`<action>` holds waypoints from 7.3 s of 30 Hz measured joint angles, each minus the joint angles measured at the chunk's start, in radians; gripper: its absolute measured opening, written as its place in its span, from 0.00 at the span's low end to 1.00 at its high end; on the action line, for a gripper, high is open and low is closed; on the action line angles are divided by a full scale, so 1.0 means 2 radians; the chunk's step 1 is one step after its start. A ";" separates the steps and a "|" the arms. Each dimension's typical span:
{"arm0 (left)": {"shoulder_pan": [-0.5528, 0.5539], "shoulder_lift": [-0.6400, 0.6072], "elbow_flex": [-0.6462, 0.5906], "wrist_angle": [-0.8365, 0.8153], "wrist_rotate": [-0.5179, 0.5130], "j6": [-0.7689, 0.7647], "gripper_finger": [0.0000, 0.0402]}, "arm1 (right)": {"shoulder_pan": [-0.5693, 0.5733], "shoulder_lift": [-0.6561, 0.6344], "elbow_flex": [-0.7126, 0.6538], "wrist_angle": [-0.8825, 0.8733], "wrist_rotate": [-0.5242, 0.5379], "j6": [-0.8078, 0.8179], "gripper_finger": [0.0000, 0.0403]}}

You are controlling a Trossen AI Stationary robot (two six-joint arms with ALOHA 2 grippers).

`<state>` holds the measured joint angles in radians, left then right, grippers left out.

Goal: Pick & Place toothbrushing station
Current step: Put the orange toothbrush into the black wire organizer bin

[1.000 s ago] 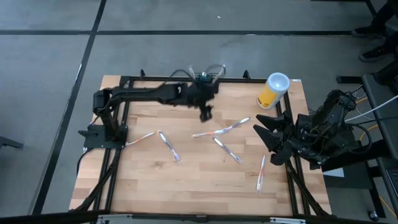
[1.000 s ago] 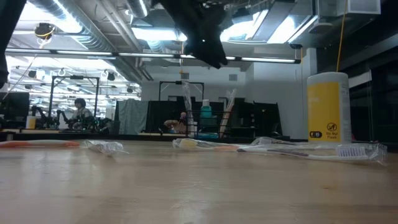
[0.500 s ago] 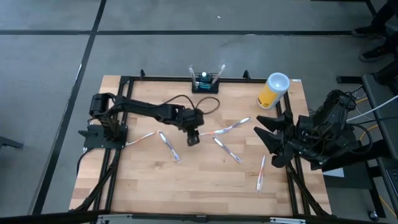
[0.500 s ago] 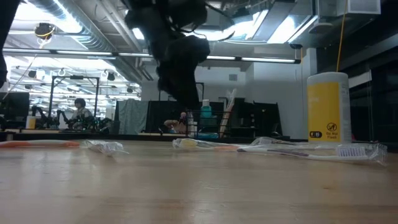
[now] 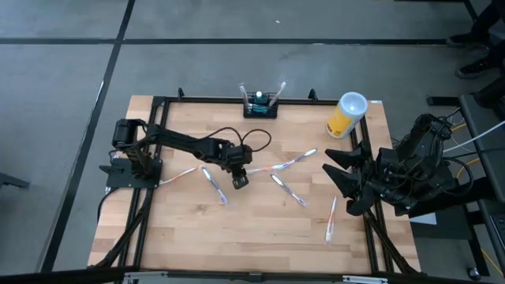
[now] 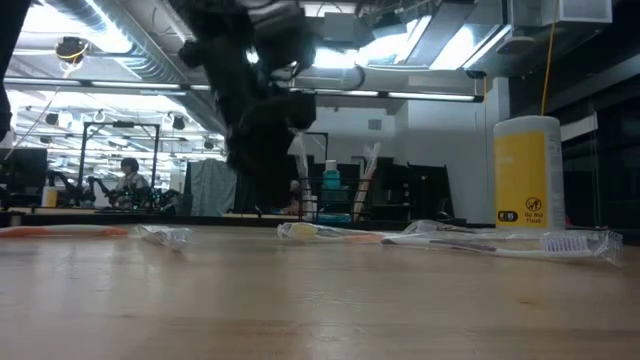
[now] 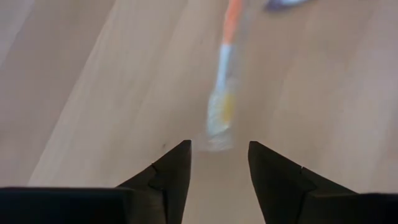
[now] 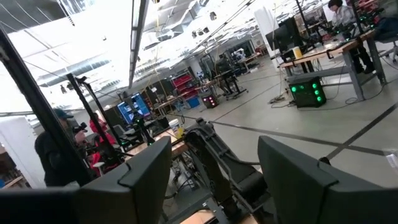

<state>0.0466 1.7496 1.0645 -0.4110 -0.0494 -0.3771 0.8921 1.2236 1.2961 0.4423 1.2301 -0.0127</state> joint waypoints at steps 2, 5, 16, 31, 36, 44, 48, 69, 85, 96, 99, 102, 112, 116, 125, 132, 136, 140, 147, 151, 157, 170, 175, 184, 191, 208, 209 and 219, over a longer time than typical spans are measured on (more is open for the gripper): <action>0.005 0.000 -0.020 0.022 0.006 0.007 0.38 | 0.000 0.000 0.000 0.000 0.000 0.000 0.60; 0.013 0.000 -0.044 0.051 0.010 0.007 0.37 | 0.000 0.000 0.000 0.000 0.000 0.000 0.60; 0.044 0.000 -0.055 0.086 0.080 0.053 0.34 | 0.000 0.000 0.000 0.000 0.004 0.004 0.60; 0.043 0.000 -0.055 0.086 0.100 0.081 0.16 | 0.000 0.000 0.000 0.000 0.006 0.002 0.60; 0.040 0.000 -0.055 0.086 0.100 0.087 0.14 | 0.000 0.000 0.000 0.000 0.005 0.003 0.60; 0.032 0.020 -0.055 0.083 0.121 0.106 0.12 | 0.000 0.000 0.000 0.000 0.003 0.004 0.60; 0.025 0.029 -0.055 0.085 0.129 0.104 0.02 | 0.000 0.001 0.000 0.000 0.001 0.008 0.60; 0.013 0.024 -0.055 0.080 0.120 0.098 0.37 | 0.000 0.010 0.000 0.001 0.004 0.023 0.60; 0.025 0.024 -0.055 0.108 0.111 0.105 0.40 | 0.000 0.010 0.000 0.003 0.010 0.026 0.60; 0.027 0.024 -0.055 0.128 0.152 0.074 0.01 | 0.000 0.010 0.000 0.003 0.019 0.021 0.60; 0.033 0.010 -0.055 0.137 0.222 0.046 0.01 | 0.000 0.010 0.000 0.003 0.019 0.021 0.60; 0.037 -0.024 -0.055 0.169 0.309 -0.003 0.01 | 0.000 0.010 0.000 0.003 0.019 0.020 0.60; 0.063 -0.153 -0.054 0.403 0.260 -0.266 0.01 | 0.000 0.010 0.000 0.011 0.019 -0.008 0.60; 0.098 -0.152 -0.054 0.464 0.174 -0.334 0.00 | 0.000 0.010 0.000 0.018 0.017 -0.020 0.60; 0.162 -0.097 -0.054 0.572 0.113 -0.389 0.00 | -0.001 0.010 0.000 0.020 0.008 -0.028 0.60; 0.191 -0.018 0.002 0.630 0.133 -0.417 0.00 | -0.001 0.010 0.000 0.020 0.007 -0.035 0.60; 0.203 0.016 0.050 0.624 0.128 -0.412 0.00 | -0.001 0.010 0.000 0.020 0.008 -0.034 0.60; 0.217 0.031 0.083 0.593 0.112 -0.402 0.00 | -0.001 0.010 0.000 0.020 0.008 -0.031 0.60; 0.238 0.044 0.105 0.581 0.109 -0.393 0.00 | -0.001 0.010 0.000 0.020 0.010 -0.034 0.60; 0.251 0.044 0.105 0.581 0.107 -0.393 0.00 | -0.001 0.010 0.000 0.020 0.019 -0.037 0.60; 0.266 0.045 0.105 0.581 0.106 -0.393 0.00 | -0.001 0.010 0.000 0.020 0.019 -0.038 0.60; 0.274 0.058 0.105 0.585 0.121 -0.404 0.00 | -0.001 0.010 0.000 0.020 0.023 -0.041 0.60; 0.275 0.058 0.105 0.585 0.120 -0.406 0.00 | -0.004 0.010 0.000 0.020 0.027 -0.042 0.60; 0.267 0.059 0.105 0.604 0.114 -0.407 0.00 | -0.007 0.009 0.000 0.020 0.028 -0.044 0.60; 0.255 0.059 0.152 0.530 0.104 -0.363 0.00 | -0.007 0.009 0.000 0.020 0.028 -0.044 0.60; 0.248 0.110 0.162 0.522 0.097 -0.372 0.00 | -0.007 0.009 0.000 0.020 0.031 -0.040 0.60; 0.249 0.112 0.162 0.525 0.096 -0.376 0.00 | -0.007 0.009 0.000 0.020 0.031 -0.040 0.60; 0.250 0.114 0.167 0.554 0.095 -0.394 0.00 | -0.007 0.009 0.000 0.020 0.048 -0.037 0.60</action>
<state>0.5457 1.9781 1.3978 0.6969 0.1411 -1.1652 0.8780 1.2419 1.2961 0.4828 1.3256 -0.0868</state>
